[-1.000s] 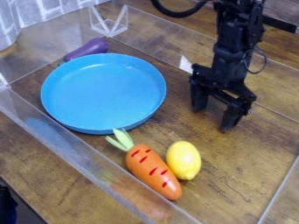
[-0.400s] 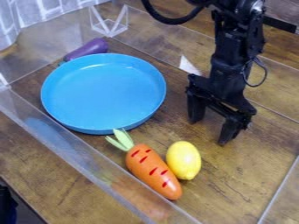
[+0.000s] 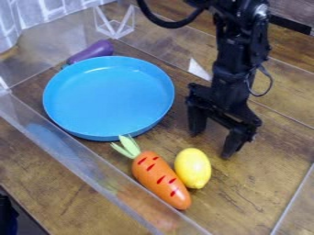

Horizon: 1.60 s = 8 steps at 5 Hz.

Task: Put the lemon on the blue tray

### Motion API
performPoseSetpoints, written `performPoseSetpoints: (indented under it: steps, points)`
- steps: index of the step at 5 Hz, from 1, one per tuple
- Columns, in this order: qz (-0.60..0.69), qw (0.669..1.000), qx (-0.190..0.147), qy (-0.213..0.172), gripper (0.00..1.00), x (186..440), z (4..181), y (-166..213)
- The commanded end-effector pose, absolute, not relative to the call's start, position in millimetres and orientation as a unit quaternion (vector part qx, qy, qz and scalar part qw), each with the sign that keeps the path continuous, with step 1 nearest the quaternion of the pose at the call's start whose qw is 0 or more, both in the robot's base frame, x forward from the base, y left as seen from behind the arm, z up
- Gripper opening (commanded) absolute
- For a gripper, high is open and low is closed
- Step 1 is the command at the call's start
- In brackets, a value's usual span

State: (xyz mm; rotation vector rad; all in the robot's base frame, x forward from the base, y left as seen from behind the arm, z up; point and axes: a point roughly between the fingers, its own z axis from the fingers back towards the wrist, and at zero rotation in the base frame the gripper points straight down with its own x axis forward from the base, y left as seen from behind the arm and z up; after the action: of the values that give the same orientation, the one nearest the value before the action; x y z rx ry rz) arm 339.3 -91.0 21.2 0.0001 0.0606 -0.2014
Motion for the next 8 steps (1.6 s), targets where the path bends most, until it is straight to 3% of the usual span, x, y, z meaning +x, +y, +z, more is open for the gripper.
performPoseSetpoints:
  steps: [1,4,8]
  points:
    - [-0.067,0.997,-0.002,0.026,1.0,330.4,25.6,-76.1]
    - [-0.028,0.999,0.001,0.046,1.0,337.5,20.9,-101.0]
    - [-0.122,0.991,0.009,0.062,1.0,326.2,20.8,-122.8]
